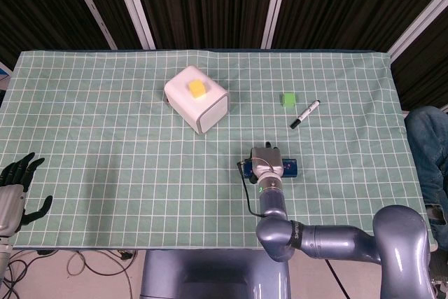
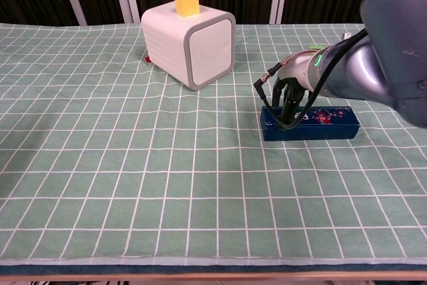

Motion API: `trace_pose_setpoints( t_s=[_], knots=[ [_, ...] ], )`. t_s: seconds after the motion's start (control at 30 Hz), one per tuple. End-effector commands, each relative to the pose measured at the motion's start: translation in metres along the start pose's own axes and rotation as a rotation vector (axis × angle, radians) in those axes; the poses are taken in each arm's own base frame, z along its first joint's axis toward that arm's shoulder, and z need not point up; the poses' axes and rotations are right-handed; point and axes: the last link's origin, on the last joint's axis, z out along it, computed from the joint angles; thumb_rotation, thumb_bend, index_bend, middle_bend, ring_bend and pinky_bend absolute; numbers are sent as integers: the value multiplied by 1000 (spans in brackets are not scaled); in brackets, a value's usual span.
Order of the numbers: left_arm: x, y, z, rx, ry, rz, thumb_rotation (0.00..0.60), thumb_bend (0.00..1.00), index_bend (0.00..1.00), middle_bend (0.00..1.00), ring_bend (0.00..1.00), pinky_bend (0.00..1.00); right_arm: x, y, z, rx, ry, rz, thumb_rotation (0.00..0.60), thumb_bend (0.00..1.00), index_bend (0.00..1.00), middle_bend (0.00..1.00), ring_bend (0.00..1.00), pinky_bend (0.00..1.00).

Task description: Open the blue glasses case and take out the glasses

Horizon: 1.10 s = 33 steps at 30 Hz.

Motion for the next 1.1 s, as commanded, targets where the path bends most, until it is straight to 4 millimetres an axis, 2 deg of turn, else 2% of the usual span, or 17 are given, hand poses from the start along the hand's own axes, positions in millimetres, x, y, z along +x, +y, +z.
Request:
trace_pose_setpoints(
  t_s=[0.03,0.37,0.6,1.1],
  knots=[
    [0,0,0,0,1,0,600,357,98,0,0,0,2,-2,-1,6,-7,-15,600,542,437,374,102,185],
    [0,0,0,-1,0,0,600,357,98,0,0,0,9,-8,-4,15,-4,-17,600,659,500,401,125,185],
    [0,0,0,-1,0,1,600,357,98,0,0,0,11,-9,-4,12,-17,-41,600,742,581,446,159,185],
    [0,0,0,0,-2,-1,600,357,98,0,0,0,16,-13,-5,4,-71,-133,600,770,596,443,162,184]
  ],
)
